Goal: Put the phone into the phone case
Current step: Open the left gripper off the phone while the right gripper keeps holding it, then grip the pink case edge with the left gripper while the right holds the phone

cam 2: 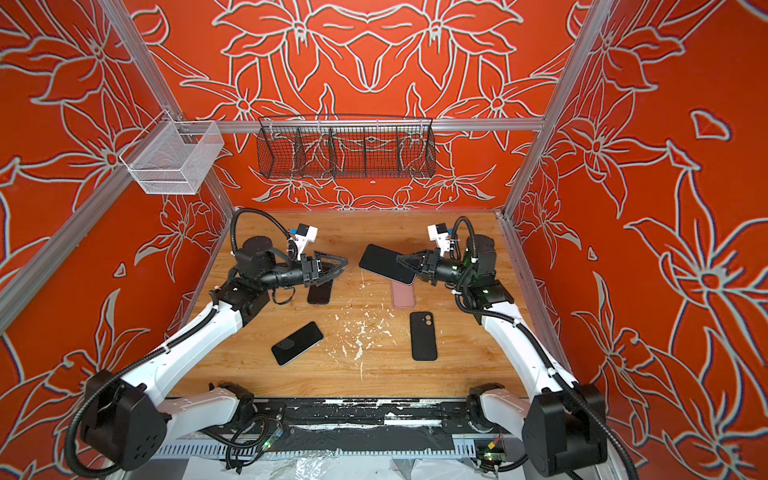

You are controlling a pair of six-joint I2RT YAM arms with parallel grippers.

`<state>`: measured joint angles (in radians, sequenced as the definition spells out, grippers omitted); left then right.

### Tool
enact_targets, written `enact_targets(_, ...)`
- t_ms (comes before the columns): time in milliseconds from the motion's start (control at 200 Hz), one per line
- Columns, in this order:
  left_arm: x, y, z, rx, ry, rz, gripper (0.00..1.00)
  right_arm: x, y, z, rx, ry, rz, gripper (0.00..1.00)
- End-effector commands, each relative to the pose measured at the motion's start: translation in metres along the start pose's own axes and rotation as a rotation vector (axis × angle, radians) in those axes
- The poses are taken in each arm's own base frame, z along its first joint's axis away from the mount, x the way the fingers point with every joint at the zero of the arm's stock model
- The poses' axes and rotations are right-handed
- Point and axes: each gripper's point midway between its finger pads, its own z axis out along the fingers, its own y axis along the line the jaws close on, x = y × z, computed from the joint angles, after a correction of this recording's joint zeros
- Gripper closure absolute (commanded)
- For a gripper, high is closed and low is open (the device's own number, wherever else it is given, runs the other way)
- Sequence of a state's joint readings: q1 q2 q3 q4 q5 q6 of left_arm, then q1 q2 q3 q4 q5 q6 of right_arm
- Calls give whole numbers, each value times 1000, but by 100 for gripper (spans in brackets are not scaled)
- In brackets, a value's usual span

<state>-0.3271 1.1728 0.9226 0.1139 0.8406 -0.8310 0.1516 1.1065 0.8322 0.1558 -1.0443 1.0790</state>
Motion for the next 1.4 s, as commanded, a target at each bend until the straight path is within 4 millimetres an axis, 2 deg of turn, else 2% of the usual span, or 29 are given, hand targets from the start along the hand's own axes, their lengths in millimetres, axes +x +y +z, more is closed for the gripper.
enact_targets(0, 5, 42, -13, -302, 16, 66, 17, -7, -18, -19, 126, -99, -35, 100)
enact_targets(90, 6, 66, -18, -507, 65, 119, 18, -8, -41, -32, 250, -146, -26, 100)
enact_targets(195, 6, 86, -14, -690, 138, 209, 18, -5, -74, -55, 492, -179, -38, 100)
enact_targets(265, 7, 93, -2, -744, 187, 272, 18, -3, -88, -69, 599, -194, -47, 100)
enact_targets(465, -1, 116, 37, -863, 290, 451, 19, 3, -107, -89, 710, -226, -16, 100)
enact_targets(560, -3, 133, 58, -919, 356, 527, 19, 7, -118, -99, 767, -230, 10, 100)
enact_targets(816, 5, 163, 120, -921, 496, 591, 19, 2, -140, -110, 823, -236, 76, 100)
enact_targets(1101, 5, 184, 175, -840, 545, 612, 18, -17, -145, -111, 778, -251, 130, 100)
enact_targets(1246, 4, 193, 184, -882, 548, 558, 19, -23, -146, -113, 760, -258, 138, 100)
enact_targets(1396, 26, 211, 173, -970, 553, 361, 19, -28, -147, -115, 745, -270, 141, 100)
